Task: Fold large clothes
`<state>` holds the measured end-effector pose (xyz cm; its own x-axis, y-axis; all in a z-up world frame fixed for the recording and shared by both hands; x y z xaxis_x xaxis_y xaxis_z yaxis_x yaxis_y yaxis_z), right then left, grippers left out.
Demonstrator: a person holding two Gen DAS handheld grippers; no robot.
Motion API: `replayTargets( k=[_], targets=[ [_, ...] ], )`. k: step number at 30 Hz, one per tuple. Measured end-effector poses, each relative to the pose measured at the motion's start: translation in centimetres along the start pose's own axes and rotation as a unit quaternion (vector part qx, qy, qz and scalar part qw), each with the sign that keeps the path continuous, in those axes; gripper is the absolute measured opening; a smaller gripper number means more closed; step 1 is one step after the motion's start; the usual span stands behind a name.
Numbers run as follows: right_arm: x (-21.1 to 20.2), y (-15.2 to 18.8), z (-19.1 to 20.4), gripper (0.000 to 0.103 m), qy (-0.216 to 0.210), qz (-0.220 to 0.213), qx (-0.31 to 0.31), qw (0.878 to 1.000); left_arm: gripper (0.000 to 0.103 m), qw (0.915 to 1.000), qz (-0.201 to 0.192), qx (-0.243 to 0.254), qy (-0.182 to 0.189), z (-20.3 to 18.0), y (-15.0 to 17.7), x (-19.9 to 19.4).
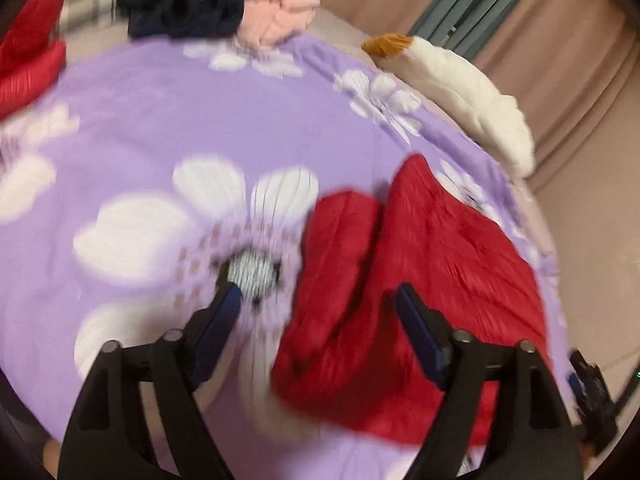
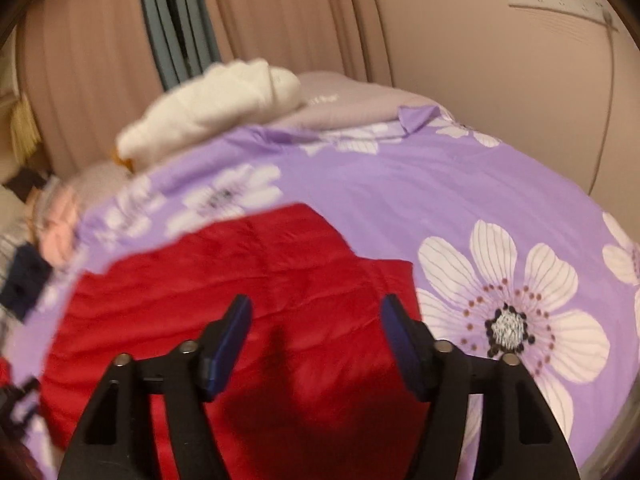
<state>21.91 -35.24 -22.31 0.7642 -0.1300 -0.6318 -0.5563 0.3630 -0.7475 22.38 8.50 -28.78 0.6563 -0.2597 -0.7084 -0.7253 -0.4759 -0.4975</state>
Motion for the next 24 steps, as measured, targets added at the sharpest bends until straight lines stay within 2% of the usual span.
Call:
replayTargets(
  k=[2, 4, 5, 7, 10, 11, 13, 15, 17, 18, 20, 21, 22, 23, 24],
  targets=[
    [-1.3, 0.6, 1.1, 0.071, -0.010, -0.002, -0.015, 1.000, 0.087, 0.9968, 0.037, -0.055, 0.045, 1.6, 1.6, 0.2],
    [-2.2, 1.4, 2.3, 0.071, -0.020, -0.004, -0.035, 0.999, 0.086, 0.9855, 0.070, -0.123, 0.093, 3.2, 3.1, 1.2],
    [-2.5, 1.8, 2.5, 0.071, -0.024, -0.006, -0.039, 0.999, 0.086, 0.9822, 0.066, -0.131, 0.117, 3.3, 3.7, 1.6],
    [-2.9, 2.5, 2.6, 0.071, -0.022, -0.007, -0.037, 0.999, 0.086, 0.9820, 0.042, -0.106, 0.151, 2.2, 3.7, 1.8],
    [-2.7, 3.3, 2.3, 0.071, -0.021, 0.010, -0.038, 0.999, 0.084, 0.9710, 0.084, -0.094, 0.203, -0.2, 3.8, 3.5],
    [-2.7, 3.5, 2.2, 0.066, -0.021, 0.013, -0.039, 0.999, 0.084, 0.9650, 0.104, -0.083, 0.226, -1.7, 3.9, 4.3],
    [-2.4, 3.7, 1.5, 0.056, -0.013, 0.017, -0.038, 0.999, 0.081, 0.9599, 0.121, -0.077, 0.241, -3.4, 4.0, 5.8],
    [-2.3, 3.6, 0.7, 0.044, -0.005, 0.018, -0.027, 0.999, 0.057, 0.9617, 0.120, -0.106, 0.223, -3.8, 3.7, 7.7],
    [-2.2, 3.5, -0.3, 0.036, 0.009, 0.020, -0.023, 0.999, 0.048, 0.9576, 0.108, -0.145, 0.225, -3.6, 3.4, 8.8],
    [-2.0, 3.8, -0.9, 0.034, 0.024, 0.023, -0.026, 0.999, 0.045, 0.9638, 0.093, -0.141, 0.206, -4.0, 3.2, 8.8],
    [-0.6, 4.4, -1.7, 0.030, 0.056, 0.042, -0.039, 0.997, 0.044, 0.9818, 0.058, -0.096, 0.153, -5.6, 3.1, 8.0],
    [0.7, 5.2, -2.3, 0.028, 0.060, 0.063, -0.042, 0.995, 0.042, 0.9923, 0.029, -0.049, 0.110, -7.2, 3.2, 7.2],
    [1.8, 5.8, -2.7, 0.027, 0.052, 0.076, -0.037, 0.995, 0.040, 0.9970, 0.005, -0.009, 0.076, -8.6, 3.4, 6.6],
    [2.7, 6.4, -3.1, 0.027, 0.039, 0.079, -0.032, 0.996, 0.037, 0.9980, -0.027, 0.045, 0.034, -10.8, 3.7, 5.5],
    [3.2, 6.7, -3.0, 0.026, 0.041, 0.074, -0.040, 0.996, 0.035, 0.9959, -0.049, 0.075, 0.012, -12.2, 3.8, 4.8]
  ],
)
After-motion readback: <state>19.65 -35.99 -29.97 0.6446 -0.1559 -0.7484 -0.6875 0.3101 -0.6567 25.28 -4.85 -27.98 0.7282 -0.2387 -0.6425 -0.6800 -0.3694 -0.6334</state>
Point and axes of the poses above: each gripper's, at about its wrist camera, not at the fingertips, and x roughly the way its jaws point, z to its left, y to its underside, the point moved 3 cm from there along x, roughly the way its jaws point, and after that the axes turned 3 degrees about z, right-handed, at the moved point
